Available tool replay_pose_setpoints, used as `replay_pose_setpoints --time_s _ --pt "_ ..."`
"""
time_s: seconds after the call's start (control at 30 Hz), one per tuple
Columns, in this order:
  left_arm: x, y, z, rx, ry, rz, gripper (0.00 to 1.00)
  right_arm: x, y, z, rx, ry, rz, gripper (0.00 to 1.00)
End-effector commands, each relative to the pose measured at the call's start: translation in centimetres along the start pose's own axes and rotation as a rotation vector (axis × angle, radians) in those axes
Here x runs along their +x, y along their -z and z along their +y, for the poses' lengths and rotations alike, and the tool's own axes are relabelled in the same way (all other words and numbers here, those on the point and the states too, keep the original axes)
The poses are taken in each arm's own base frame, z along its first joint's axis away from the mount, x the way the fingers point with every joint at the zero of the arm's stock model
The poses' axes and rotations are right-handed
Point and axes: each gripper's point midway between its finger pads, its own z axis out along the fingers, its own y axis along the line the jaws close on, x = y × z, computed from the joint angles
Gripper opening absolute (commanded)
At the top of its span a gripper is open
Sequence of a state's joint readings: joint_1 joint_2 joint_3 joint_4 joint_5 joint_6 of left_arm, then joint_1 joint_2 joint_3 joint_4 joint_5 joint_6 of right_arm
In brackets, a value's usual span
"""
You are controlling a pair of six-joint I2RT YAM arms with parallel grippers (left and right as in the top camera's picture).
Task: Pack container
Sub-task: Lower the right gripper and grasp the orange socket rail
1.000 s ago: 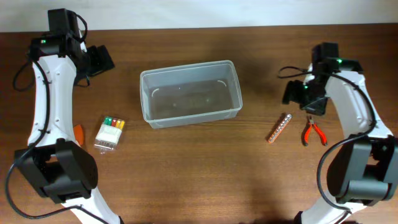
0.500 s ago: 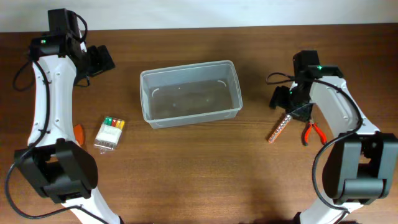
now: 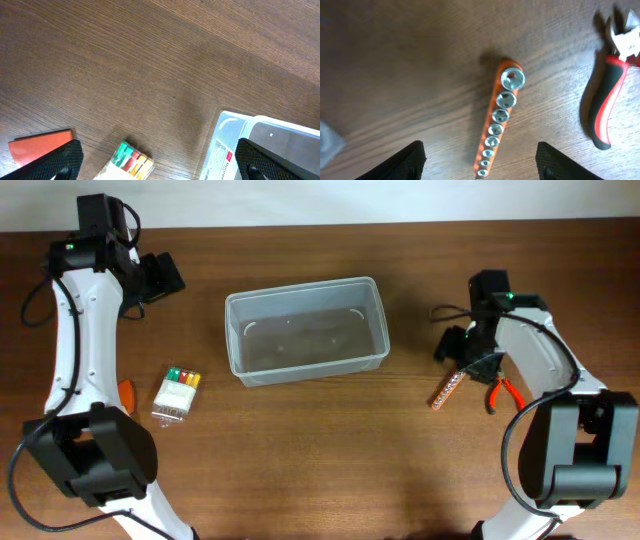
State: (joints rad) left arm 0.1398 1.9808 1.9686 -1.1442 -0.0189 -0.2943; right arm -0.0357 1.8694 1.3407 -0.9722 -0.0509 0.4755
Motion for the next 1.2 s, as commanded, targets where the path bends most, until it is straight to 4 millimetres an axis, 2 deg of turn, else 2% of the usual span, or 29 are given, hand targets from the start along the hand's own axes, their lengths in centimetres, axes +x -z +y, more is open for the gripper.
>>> replay_pose_setpoints --time_s 0.0,0.17,0.47,1.17 --pt "-0.6 1.0 0.0 0.003 -0.002 -0.028 0.99 1.1 -1.3 -1.0 0.035 -0.034 0.021 0.72" --pt "-0.6 1.0 0.0 0.003 -0.002 -0.028 0.99 1.8 -2.1 -1.4 0.045 -0.035 0.039 0.72" --pt "-0.6 1.0 0.0 0.003 -0.002 -0.028 0.99 1.8 -2.3 -1.5 0.048 -0.037 0.035 0.72" --pt "-0.6 1.0 0.0 0.003 -0.002 -0.028 0.99 2.4 -4.2 -2.0 0.049 -0.039 0.036 0.72"
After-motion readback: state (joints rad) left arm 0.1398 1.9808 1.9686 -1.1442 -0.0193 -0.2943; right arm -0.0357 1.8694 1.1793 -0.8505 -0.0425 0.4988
